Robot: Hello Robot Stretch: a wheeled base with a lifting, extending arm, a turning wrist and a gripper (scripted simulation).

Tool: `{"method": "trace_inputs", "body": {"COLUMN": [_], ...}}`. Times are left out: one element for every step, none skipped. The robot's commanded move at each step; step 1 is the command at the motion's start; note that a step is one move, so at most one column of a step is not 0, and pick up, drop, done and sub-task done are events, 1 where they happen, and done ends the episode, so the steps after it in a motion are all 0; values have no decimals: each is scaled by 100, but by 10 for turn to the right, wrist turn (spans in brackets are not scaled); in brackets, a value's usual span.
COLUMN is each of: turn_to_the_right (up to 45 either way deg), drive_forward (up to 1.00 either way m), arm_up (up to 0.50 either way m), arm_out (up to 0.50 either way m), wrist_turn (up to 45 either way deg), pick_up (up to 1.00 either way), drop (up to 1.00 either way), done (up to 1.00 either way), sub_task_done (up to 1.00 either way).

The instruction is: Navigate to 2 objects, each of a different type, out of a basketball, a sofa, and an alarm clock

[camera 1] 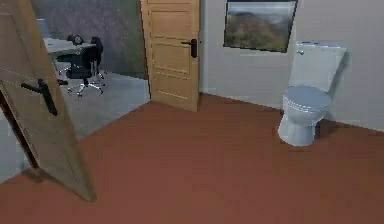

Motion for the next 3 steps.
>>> {"method": "trace_inputs", "body": {"turn_to_the_right": [210,0,240], "drive_forward": [0,25,0], "arm_up": [0,0,0], "arm_out": [0,0,0], "wrist_turn": [0,0,0], "pick_up": [0,0,0], "drop": [0,0,0], "done": [0,0,0], "sub_task_done": [0,0,0]}}
